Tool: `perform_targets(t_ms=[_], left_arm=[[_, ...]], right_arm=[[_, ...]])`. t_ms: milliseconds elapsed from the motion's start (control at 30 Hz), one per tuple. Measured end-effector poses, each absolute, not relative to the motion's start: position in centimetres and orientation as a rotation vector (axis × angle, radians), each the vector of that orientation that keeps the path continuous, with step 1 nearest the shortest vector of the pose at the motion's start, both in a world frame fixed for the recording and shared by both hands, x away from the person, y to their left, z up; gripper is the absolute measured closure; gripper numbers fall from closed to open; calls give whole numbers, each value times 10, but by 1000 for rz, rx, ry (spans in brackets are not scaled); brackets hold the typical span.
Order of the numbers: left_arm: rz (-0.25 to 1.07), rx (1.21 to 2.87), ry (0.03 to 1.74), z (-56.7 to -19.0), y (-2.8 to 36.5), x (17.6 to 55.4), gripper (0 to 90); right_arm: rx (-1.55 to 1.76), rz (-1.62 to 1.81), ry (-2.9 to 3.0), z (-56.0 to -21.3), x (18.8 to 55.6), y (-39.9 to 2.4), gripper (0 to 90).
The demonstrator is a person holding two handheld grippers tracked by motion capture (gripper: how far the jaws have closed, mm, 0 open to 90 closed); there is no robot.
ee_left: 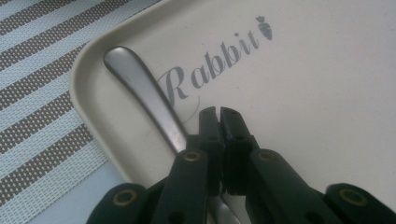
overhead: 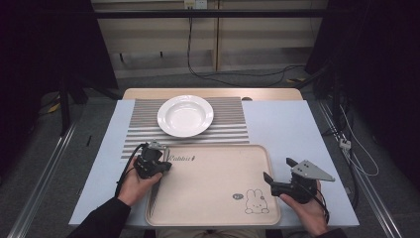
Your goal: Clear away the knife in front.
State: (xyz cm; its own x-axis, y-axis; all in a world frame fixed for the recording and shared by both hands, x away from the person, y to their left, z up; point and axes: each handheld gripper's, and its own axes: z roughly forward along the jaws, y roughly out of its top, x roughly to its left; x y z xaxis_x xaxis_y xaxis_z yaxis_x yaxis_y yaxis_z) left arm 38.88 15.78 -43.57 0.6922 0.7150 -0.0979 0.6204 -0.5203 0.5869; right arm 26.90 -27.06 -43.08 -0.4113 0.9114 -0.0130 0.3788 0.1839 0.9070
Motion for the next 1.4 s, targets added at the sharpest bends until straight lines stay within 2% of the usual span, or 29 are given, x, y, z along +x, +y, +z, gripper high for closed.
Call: perform_targets(t_ms=[233,433,567,833,933,1067,1133,1233,1400], left_arm=[[194,2293,1024,-436,163,388,865],[232,2268,988,-431,161,385,756],[267,2228,955,-424,163,382,636],[326,2165,925,-414,157,372,260],[327,2146,919,-408,157,367,152],[369,2098,914,-401,163,360,106],[380,2097,894,-397,167,357,53],[432,2077,858,-390,171,351,61],[430,2055,848,-384,179,342,48]], right_arm=[[1204,1189,1886,-430,267,-271,76],[1206,1188,1886,-431,268,-271,77],[1206,1187,1887,-430,268,-270,76],[1207,1191,1880,-430,268,-271,75],[1208,1191,1878,-430,268,-271,75],[1210,1192,1877,-430,268,-271,75],[1209,1191,1877,-430,267,-271,75],[1211,1191,1877,-430,268,-271,75],[1216,1190,1877,-430,268,-271,75]])
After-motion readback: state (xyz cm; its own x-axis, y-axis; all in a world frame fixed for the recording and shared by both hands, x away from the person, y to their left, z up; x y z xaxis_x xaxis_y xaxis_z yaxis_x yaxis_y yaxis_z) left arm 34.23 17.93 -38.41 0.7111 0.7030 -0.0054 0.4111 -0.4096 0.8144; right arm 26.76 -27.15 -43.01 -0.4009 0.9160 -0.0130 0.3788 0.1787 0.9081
